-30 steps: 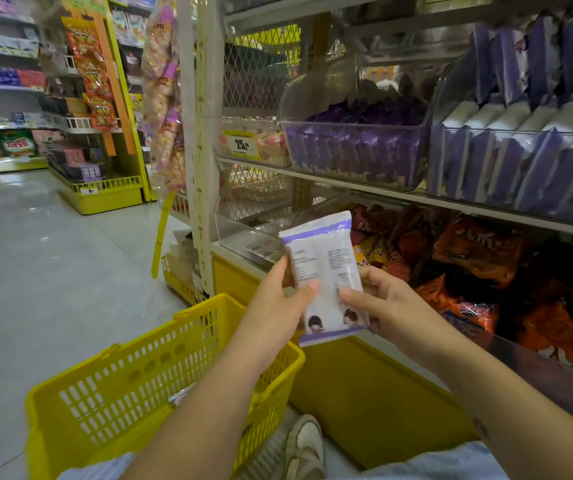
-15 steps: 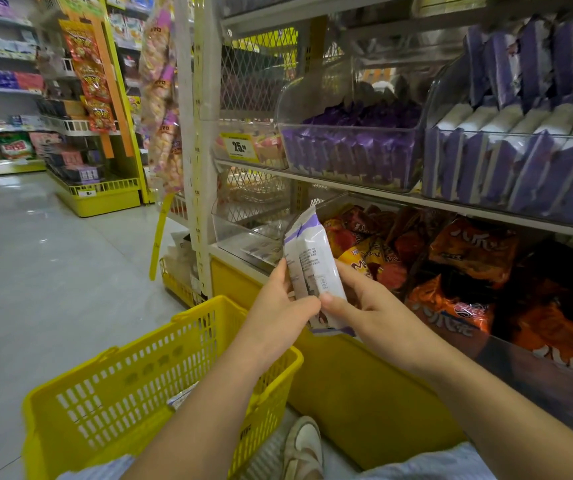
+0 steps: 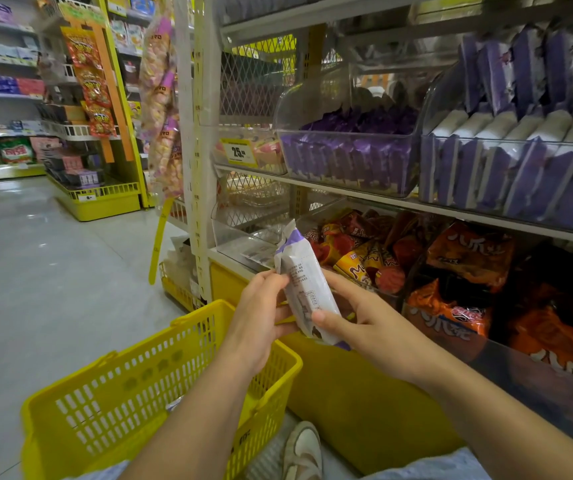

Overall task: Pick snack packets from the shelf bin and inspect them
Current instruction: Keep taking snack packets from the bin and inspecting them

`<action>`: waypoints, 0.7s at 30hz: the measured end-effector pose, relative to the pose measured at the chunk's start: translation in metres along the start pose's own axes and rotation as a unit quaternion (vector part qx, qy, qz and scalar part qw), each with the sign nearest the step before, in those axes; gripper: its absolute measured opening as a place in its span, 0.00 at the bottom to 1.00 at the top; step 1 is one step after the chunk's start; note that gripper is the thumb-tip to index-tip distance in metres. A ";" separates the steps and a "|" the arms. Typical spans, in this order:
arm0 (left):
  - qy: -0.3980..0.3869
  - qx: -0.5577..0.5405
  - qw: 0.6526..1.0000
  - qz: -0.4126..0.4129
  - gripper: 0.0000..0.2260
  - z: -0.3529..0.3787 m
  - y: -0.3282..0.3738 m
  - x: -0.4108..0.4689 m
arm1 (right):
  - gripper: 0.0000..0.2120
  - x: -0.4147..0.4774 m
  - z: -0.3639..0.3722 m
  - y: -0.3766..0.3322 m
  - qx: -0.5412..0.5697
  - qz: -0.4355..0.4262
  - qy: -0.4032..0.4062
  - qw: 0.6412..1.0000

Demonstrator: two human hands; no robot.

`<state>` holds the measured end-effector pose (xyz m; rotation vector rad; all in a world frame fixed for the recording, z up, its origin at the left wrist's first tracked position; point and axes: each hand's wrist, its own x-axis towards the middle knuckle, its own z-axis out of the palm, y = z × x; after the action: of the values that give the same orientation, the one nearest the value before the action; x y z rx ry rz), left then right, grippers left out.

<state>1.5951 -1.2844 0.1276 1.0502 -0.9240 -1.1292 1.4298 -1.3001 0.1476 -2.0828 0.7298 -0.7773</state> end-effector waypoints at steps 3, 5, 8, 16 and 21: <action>-0.051 -0.007 0.999 -0.012 0.20 -0.001 0.003 -0.003 | 0.22 -0.001 0.001 -0.001 0.007 -0.006 0.013 1.000; -0.108 -0.014 0.994 -0.007 0.28 0.004 0.009 -0.007 | 0.20 -0.002 0.002 -0.002 0.005 -0.014 0.041 0.999; -0.135 0.008 0.991 0.013 0.41 0.018 0.017 -0.008 | 0.20 -0.004 -0.001 -0.009 0.014 -0.028 0.050 0.998; -0.110 -0.156 0.981 0.041 0.14 0.056 0.055 -0.006 | 0.41 -0.015 -0.058 -0.051 -0.117 -0.012 0.049 0.992; -0.146 -0.155 0.974 0.080 0.12 0.105 0.093 0.000 | 0.33 -0.024 -0.111 -0.090 -0.031 -0.049 0.108 0.992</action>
<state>1.5179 -1.2938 0.2444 0.5546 -1.0045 -1.2638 1.3550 -1.2865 0.2707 -2.1240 0.7805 -1.0592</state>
